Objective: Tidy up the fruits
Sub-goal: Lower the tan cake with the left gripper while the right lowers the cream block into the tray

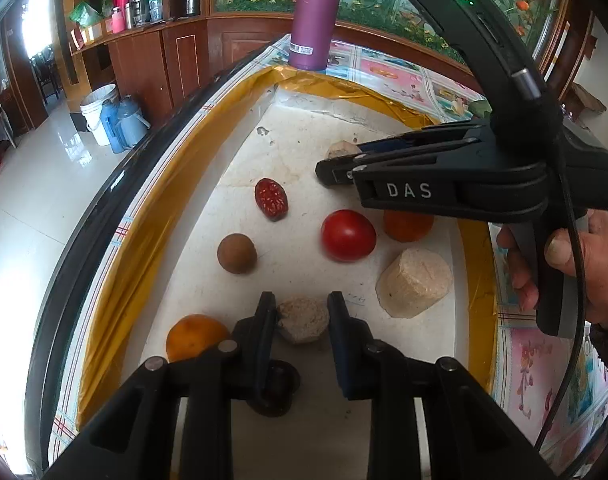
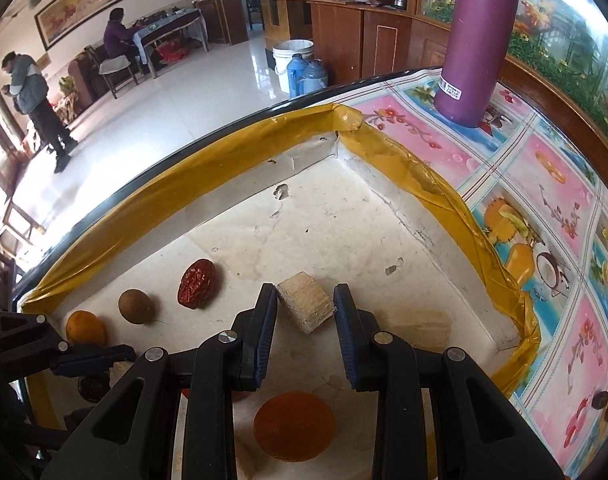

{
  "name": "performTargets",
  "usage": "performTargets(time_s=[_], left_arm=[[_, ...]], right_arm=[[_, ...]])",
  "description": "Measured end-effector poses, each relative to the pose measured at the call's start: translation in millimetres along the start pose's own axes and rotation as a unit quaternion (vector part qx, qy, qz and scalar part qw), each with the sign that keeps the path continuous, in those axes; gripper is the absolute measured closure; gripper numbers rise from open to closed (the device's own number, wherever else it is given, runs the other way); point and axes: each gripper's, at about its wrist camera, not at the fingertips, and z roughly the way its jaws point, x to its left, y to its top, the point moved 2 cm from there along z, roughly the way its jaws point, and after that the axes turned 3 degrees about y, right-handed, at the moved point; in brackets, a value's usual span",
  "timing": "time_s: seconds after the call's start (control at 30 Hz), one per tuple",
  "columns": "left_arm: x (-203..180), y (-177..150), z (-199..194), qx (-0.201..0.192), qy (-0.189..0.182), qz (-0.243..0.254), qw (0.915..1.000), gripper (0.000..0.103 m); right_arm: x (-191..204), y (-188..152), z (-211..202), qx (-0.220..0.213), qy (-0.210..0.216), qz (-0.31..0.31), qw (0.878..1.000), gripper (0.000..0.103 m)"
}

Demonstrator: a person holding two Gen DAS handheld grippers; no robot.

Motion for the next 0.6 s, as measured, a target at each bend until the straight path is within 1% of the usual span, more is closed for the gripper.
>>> performTargets(time_s=[0.13, 0.2, 0.37, 0.43, 0.57, 0.6], left_arm=[[-2, 0, 0, -0.001, 0.0, 0.002, 1.0, 0.07], [-2, -1, -1, 0.001, 0.0, 0.0, 1.0, 0.064], [-2, -6, -5, 0.001, 0.002, 0.001, 1.0, 0.064], [-2, -8, -8, -0.001, 0.003, -0.001, 1.0, 0.062], [0, -10, -16, -0.011, 0.011, -0.007, 0.9999, 0.048], [1, -11, -18, -0.013, 0.014, -0.008, 0.9998, 0.046]], right_arm=[[-1, 0, 2, 0.001, -0.001, 0.001, 1.0, 0.069], [1, -1, 2, 0.003, -0.007, -0.003, 1.0, 0.069], [4, -7, -4, 0.003, -0.016, -0.003, 1.0, 0.069], [5, -10, -10, -0.001, -0.019, 0.001, 1.0, 0.069], [6, -17, -24, -0.009, -0.024, 0.006, 1.0, 0.069], [7, -19, -28, -0.011, -0.025, 0.008, 1.0, 0.069]])
